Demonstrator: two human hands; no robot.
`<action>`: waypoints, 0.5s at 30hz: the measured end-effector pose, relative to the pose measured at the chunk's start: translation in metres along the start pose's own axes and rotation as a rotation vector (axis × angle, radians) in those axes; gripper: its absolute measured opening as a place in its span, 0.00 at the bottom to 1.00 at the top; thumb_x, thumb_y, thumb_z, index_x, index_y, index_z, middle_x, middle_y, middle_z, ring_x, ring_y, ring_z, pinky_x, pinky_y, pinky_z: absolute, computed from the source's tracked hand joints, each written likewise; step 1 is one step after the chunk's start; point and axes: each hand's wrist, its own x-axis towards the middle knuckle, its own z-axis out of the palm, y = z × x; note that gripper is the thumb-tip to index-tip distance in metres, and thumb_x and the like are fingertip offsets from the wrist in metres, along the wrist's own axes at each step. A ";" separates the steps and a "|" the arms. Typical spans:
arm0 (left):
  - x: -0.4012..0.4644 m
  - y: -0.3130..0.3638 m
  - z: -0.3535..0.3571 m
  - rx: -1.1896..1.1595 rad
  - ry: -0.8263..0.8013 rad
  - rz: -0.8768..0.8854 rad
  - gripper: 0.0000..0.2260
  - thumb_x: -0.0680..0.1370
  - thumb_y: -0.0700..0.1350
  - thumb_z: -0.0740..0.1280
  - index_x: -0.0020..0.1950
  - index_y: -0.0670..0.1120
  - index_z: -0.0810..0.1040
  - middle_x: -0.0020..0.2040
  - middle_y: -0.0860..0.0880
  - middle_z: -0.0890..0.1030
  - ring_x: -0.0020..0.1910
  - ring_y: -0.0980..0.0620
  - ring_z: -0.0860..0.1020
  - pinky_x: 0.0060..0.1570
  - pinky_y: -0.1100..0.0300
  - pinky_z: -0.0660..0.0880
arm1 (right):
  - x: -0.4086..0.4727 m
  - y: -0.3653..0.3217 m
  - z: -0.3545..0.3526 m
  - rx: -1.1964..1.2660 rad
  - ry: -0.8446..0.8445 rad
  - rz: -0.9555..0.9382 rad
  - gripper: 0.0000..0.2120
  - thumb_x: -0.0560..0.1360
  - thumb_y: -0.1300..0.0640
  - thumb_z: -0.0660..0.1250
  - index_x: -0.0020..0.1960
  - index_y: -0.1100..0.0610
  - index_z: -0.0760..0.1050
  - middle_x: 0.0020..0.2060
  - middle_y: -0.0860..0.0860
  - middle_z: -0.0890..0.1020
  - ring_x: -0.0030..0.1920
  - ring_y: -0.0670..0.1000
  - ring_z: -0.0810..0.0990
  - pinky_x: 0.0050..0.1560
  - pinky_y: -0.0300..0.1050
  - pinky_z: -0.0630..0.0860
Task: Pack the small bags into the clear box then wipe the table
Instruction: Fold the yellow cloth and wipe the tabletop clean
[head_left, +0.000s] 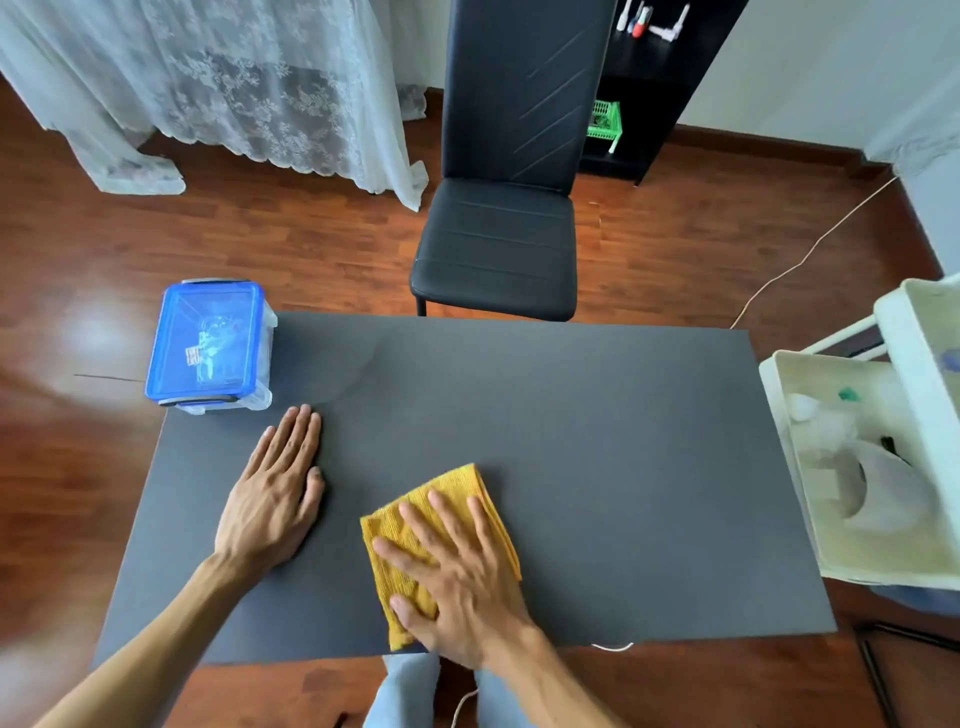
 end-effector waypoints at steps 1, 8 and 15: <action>0.000 0.001 0.000 0.014 -0.007 -0.006 0.27 0.81 0.49 0.46 0.78 0.38 0.53 0.80 0.43 0.55 0.80 0.48 0.50 0.77 0.50 0.49 | -0.031 0.013 0.002 -0.013 -0.011 -0.007 0.32 0.78 0.34 0.57 0.79 0.34 0.52 0.82 0.45 0.52 0.82 0.55 0.48 0.77 0.66 0.48; -0.019 0.062 0.014 -0.008 0.002 -0.148 0.29 0.81 0.52 0.48 0.78 0.36 0.52 0.80 0.40 0.53 0.80 0.43 0.48 0.77 0.48 0.46 | -0.069 0.215 -0.065 -0.045 0.020 0.543 0.30 0.79 0.31 0.48 0.80 0.37 0.57 0.82 0.47 0.57 0.81 0.56 0.54 0.77 0.67 0.55; 0.010 0.102 0.027 0.019 0.025 -0.126 0.29 0.80 0.52 0.49 0.78 0.38 0.54 0.80 0.42 0.53 0.80 0.44 0.48 0.77 0.48 0.47 | 0.080 0.180 -0.071 -0.009 0.074 0.431 0.30 0.80 0.36 0.53 0.81 0.38 0.52 0.82 0.49 0.52 0.82 0.59 0.45 0.77 0.69 0.43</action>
